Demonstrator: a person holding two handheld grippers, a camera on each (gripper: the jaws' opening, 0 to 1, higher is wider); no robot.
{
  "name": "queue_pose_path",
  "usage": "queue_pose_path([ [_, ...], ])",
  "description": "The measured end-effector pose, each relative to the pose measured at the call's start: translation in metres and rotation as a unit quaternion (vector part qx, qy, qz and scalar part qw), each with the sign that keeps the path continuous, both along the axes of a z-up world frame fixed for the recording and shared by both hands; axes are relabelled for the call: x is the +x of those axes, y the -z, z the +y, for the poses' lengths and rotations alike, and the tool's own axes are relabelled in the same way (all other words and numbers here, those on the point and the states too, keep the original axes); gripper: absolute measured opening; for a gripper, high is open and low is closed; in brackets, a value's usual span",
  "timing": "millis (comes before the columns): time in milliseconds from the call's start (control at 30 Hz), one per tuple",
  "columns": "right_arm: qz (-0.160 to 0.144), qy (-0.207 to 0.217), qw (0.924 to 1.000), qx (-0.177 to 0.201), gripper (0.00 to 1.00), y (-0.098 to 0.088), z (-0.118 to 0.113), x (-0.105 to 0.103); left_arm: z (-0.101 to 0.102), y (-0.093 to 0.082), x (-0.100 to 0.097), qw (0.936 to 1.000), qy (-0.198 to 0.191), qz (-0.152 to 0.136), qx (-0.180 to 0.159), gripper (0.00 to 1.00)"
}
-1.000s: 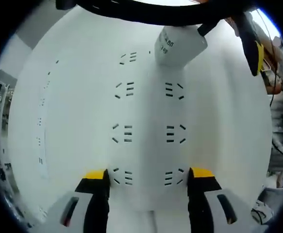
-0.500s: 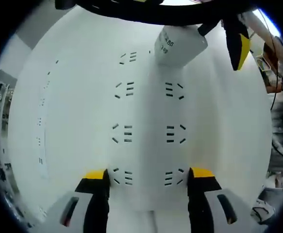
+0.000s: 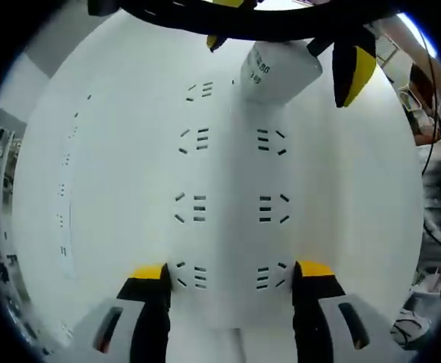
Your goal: Straighten the power strip on the desk, plug the charger into it
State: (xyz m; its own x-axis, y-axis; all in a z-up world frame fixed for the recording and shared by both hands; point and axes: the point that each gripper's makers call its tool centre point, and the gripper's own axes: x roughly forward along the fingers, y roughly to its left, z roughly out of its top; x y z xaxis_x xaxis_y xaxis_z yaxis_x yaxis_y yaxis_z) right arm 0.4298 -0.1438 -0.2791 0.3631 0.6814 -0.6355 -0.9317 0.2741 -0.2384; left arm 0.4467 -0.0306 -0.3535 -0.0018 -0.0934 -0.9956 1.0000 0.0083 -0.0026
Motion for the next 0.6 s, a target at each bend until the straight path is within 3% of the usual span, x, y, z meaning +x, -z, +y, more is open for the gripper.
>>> queue_pose_path([
  [167, 0.001, 0.001, 0.9997, -0.023, 0.4, 0.0025, -0.0017, 0.0013, -0.0002, 0.0003, -0.0005, 1.0, 0.0, 0.0, 0.001, 0.65],
  [333, -0.009, -0.013, 0.9989, -0.044, 0.26, 0.0029, 0.0001, -0.0022, -0.0002, 0.0003, -0.0003, 1.0, 0.0, 0.0, 0.0, 0.65],
  [400, -0.029, -0.025, 0.9976, -0.058, 0.25, 0.0031, 0.0012, 0.0011, -0.0002, 0.0002, -0.0001, 1.0, 0.0, 0.0, 0.0, 0.65],
  [600, 0.005, -0.014, 0.9958, -0.091, 0.24, 0.006, -0.0013, 0.0055, -0.0004, -0.0003, -0.0003, 1.0, 0.002, 0.0, -0.001, 0.65],
])
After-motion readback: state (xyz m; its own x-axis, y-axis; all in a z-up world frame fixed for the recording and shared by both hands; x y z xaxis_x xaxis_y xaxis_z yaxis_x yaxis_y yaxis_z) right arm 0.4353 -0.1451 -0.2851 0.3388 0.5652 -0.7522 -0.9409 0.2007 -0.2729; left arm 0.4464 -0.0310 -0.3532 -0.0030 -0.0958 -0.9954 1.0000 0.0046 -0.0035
